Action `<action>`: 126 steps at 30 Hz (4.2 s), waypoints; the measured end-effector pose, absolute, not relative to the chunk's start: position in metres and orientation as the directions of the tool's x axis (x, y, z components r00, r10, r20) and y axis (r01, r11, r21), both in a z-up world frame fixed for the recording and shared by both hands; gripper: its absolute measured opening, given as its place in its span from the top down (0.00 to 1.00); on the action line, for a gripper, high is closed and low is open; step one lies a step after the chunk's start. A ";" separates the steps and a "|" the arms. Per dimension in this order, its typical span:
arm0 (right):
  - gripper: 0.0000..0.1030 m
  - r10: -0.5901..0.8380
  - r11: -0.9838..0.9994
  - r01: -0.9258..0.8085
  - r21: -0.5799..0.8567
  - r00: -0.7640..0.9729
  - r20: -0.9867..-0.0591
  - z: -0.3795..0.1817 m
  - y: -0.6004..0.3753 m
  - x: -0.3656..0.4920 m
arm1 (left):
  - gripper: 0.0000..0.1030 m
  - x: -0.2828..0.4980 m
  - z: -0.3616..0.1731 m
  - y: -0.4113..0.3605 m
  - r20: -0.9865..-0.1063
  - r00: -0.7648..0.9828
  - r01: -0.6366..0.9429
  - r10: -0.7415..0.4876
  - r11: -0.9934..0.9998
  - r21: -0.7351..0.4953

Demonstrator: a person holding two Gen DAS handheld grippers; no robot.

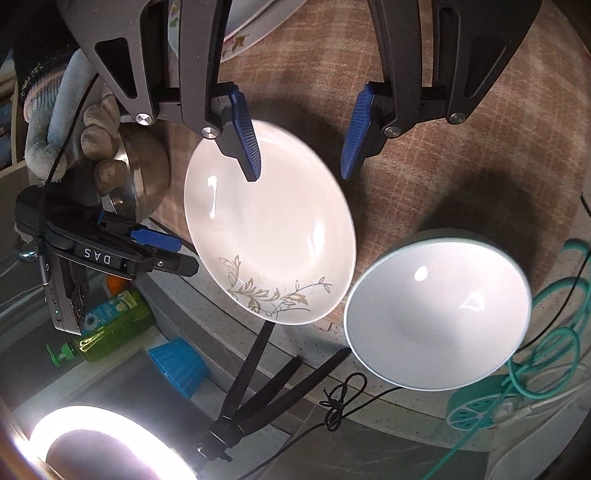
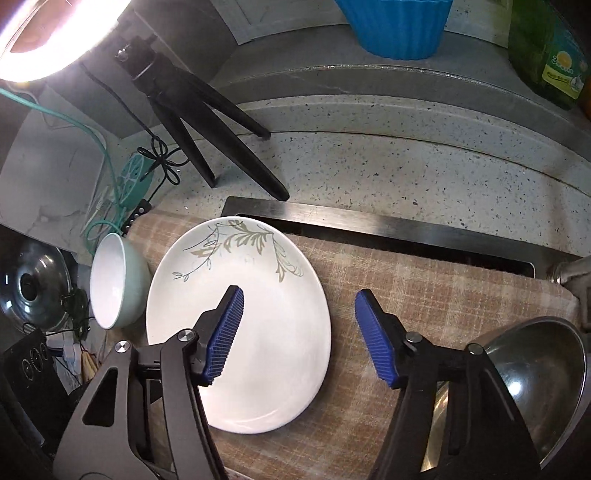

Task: Organize plates and bowls
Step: 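Move both grippers to the white leaf-pattern plate and grasp its rim, then carry the leaf-pattern plate over and lower it onto the rose plate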

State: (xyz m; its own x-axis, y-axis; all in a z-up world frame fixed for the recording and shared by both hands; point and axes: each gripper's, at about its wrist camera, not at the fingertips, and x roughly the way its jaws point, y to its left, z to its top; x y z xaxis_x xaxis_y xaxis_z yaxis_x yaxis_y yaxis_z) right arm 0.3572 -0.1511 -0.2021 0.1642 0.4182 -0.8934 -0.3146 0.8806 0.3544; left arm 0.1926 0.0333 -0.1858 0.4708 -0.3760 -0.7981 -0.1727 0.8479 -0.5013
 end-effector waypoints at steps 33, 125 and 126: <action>0.84 0.261 0.874 -0.452 0.181 0.122 -0.958 -0.227 -0.116 0.370 | 0.79 0.210 -0.207 0.037 -0.829 0.446 -0.193 -0.338 0.868 -0.457; 0.92 0.485 0.853 -0.288 0.434 0.133 -0.864 -0.158 -0.247 0.164 | 0.91 0.102 -0.138 0.000 -0.829 0.422 0.059 -0.368 0.923 -0.380; 0.92 0.484 0.854 -0.283 0.436 0.128 -0.866 -0.160 -0.248 0.158 | 0.91 0.098 -0.138 0.000 -0.831 0.417 0.062 -0.369 0.923 -0.379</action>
